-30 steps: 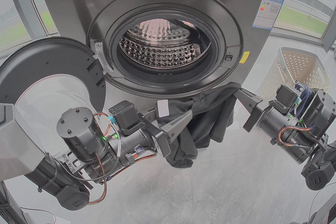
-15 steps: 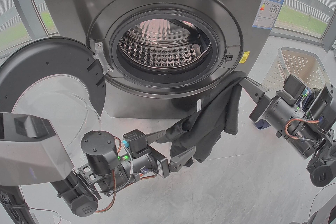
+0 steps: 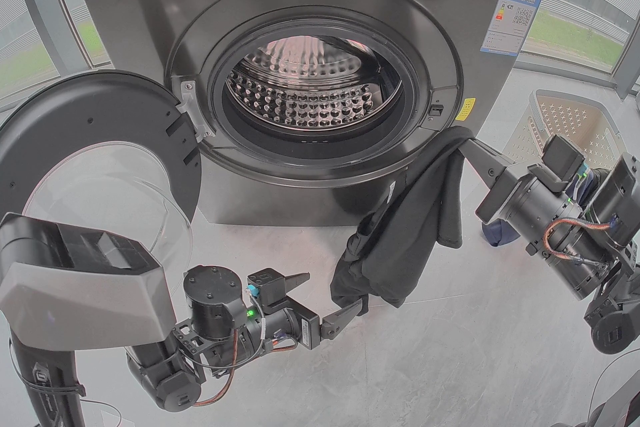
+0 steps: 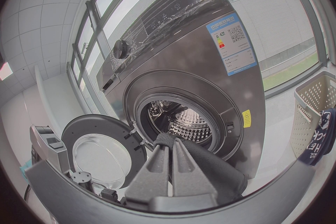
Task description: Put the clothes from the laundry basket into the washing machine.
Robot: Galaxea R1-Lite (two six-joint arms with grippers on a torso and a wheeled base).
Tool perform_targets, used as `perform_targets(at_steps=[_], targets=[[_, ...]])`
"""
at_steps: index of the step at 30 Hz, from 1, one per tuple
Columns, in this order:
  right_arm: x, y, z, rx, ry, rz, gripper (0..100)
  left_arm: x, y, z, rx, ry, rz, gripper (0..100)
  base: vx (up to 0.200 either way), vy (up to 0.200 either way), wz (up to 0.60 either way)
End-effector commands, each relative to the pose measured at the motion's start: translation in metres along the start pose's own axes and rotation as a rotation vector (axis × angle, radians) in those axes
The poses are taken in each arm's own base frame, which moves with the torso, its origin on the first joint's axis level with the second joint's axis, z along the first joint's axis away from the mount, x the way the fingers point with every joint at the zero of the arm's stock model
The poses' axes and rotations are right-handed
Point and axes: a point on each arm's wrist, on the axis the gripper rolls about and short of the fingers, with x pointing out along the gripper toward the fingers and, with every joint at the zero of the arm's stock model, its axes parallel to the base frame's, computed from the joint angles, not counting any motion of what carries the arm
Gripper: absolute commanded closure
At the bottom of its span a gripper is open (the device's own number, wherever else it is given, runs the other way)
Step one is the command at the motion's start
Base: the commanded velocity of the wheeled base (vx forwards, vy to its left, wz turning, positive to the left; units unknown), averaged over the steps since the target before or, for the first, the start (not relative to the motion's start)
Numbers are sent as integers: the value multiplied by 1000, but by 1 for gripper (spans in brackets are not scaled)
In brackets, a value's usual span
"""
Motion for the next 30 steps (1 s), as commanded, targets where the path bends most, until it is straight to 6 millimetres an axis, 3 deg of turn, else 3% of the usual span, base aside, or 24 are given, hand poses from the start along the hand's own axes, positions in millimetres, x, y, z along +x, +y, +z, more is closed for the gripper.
perform_targets(at_steps=[1,10,30], targets=[[0,1,0,1,0,4,100,12,9,-18,-6,43,21,0,0,0,0],[0,4,0,5,0,14,100,45,31,-24,27,-11,83,0,0,0,0],[-1,6,-4,9,16,20,100,107,56,-40,42,-131,109,0,0,0,0]])
